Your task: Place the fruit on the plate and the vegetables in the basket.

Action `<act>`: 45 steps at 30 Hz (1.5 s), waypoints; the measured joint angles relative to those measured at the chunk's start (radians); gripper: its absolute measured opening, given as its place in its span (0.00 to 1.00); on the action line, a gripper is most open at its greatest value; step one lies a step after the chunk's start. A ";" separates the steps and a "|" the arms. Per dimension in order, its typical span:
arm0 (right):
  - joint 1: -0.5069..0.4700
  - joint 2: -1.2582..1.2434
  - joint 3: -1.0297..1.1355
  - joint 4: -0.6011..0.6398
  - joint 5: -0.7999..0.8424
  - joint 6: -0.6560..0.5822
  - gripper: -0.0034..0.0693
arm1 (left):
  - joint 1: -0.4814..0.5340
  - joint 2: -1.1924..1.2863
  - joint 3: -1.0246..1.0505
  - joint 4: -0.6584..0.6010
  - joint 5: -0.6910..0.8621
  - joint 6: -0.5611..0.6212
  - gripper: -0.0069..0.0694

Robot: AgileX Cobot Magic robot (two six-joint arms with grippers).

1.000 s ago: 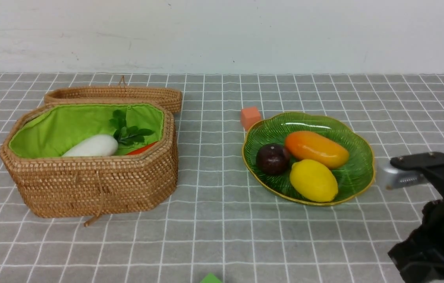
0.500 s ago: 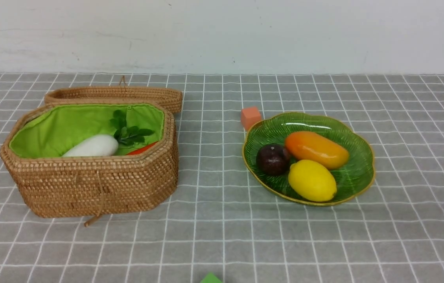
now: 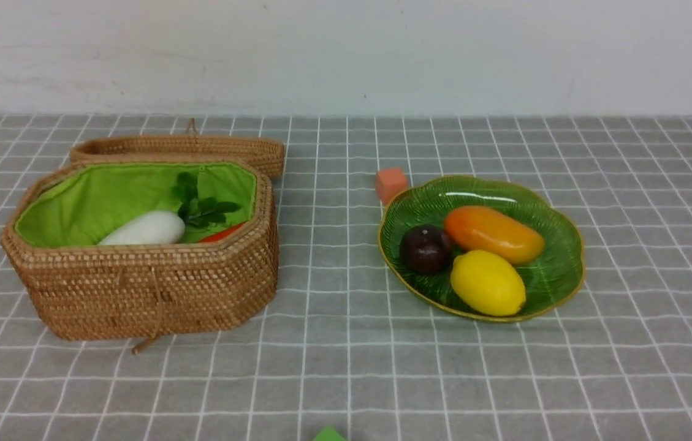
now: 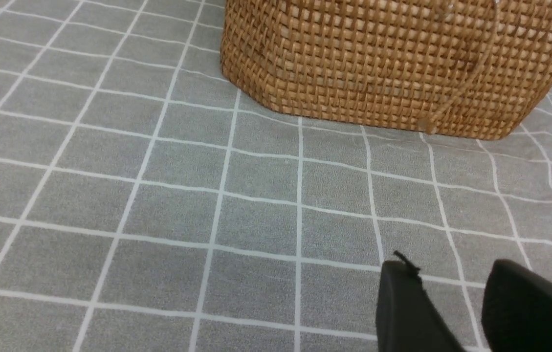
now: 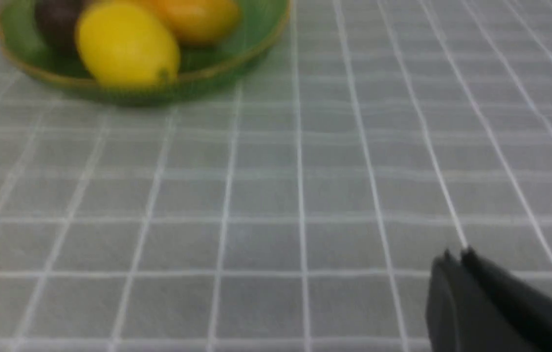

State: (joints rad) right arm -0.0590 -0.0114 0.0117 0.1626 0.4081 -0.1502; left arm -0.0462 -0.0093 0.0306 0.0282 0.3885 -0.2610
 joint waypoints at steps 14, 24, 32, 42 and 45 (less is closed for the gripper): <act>0.000 0.000 0.003 0.069 -0.008 0.016 0.05 | 0.000 0.000 0.000 0.000 0.001 0.000 0.40; 0.000 0.000 0.003 0.069 -0.008 0.019 0.06 | 0.000 0.000 0.000 0.000 0.001 0.000 0.40; 0.000 0.000 0.003 0.069 -0.008 0.020 0.07 | 0.003 0.000 0.000 0.000 0.001 0.000 0.40; 0.000 0.000 0.003 0.069 -0.008 0.020 0.08 | 0.003 0.000 0.000 0.000 0.001 0.000 0.40; 0.000 0.000 0.003 0.069 -0.008 0.020 0.08 | 0.003 0.000 0.000 0.000 0.001 0.000 0.40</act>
State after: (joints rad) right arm -0.0590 -0.0114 0.0149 0.2319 0.4005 -0.1306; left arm -0.0431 -0.0093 0.0306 0.0282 0.3894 -0.2610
